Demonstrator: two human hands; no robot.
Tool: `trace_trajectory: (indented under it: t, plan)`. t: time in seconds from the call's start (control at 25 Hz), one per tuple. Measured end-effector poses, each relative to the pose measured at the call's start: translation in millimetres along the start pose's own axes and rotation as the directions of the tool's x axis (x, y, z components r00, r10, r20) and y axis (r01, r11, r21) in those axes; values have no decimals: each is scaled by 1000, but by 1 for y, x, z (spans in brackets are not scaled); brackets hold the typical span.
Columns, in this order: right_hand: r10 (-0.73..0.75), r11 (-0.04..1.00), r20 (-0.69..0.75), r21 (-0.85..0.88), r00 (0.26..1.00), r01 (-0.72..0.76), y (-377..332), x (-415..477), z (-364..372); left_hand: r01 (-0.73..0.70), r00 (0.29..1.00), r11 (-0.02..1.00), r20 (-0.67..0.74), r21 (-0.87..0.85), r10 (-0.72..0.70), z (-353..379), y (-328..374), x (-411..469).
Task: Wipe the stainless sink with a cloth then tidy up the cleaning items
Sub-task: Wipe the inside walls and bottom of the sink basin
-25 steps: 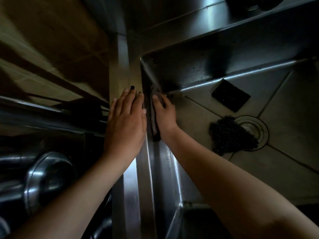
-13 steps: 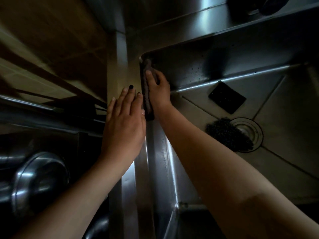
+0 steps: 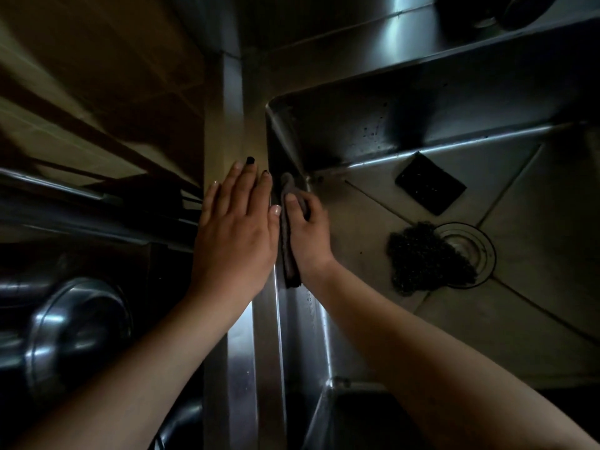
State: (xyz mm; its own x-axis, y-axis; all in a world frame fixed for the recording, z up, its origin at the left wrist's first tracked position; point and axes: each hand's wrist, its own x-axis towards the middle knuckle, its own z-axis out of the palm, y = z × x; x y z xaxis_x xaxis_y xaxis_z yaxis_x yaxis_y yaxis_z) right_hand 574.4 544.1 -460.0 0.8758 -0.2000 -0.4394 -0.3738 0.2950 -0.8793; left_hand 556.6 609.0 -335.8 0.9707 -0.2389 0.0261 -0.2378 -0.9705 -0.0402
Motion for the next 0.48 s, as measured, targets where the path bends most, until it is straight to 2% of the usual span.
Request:
trace_trajectory:
  t: [0.08, 0.24, 0.4, 0.48]
  plan:
    - [-6, 1000, 5, -2, 1000, 6, -9, 14, 3, 6, 1000, 1000, 7, 14, -6, 0, 0, 1]
    - [72, 996, -34, -54, 997, -73, -7, 47, 6, 14, 1000, 999, 23, 53, -15, 0, 3, 2]
    - [69, 989, -38, -125, 997, -73, 13, 63, 1, 16, 1000, 998, 21, 61, -17, 1, 3, 1]
    - [122, 976, -53, -173, 991, -130, 27, 64, -4, 18, 1000, 998, 11, 67, -19, 2, 2, 0]
